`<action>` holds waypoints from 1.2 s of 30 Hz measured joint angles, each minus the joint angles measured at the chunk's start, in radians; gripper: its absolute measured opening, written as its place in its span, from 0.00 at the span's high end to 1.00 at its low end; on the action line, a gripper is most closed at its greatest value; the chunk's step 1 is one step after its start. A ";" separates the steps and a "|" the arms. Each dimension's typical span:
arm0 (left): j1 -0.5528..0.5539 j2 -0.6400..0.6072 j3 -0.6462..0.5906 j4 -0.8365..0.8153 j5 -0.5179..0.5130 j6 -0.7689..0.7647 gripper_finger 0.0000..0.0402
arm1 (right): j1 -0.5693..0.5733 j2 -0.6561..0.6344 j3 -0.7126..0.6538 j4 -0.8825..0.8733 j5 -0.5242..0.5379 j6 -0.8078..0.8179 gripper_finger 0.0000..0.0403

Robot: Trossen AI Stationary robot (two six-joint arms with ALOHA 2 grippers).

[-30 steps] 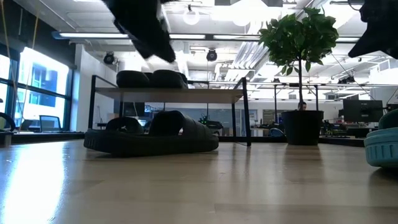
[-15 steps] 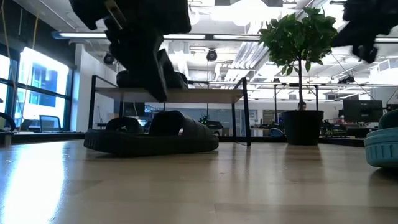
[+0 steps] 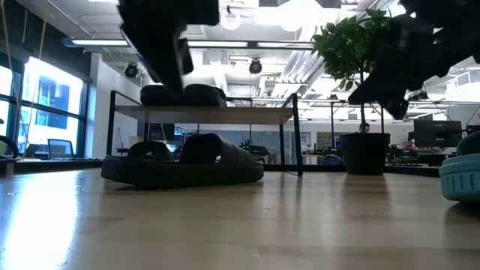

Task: Pick and place slides into the shelf
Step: Put the black slide under the shelf

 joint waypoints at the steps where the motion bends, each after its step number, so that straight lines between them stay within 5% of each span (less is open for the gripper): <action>1: 0.000 -0.008 0.001 -0.002 -0.007 -0.005 1.00 | 0.021 0.056 0.007 0.034 0.018 -0.009 1.00; 6: 0.000 -0.076 0.000 -0.044 -0.040 -0.028 1.00 | 0.092 0.313 0.051 0.158 0.115 -0.033 1.00; 11: 0.000 -0.145 0.002 -0.055 -0.053 -0.043 1.00 | 0.092 0.545 0.125 0.303 0.096 -0.020 1.00; 20: 0.000 -0.257 -0.002 -0.165 -0.092 -0.042 1.00 | 0.090 0.892 0.408 0.268 0.165 -0.059 1.00; 36: -0.088 -0.392 -0.002 -0.261 -0.186 -0.026 1.00 | 0.096 1.183 0.792 0.081 0.186 0.002 1.00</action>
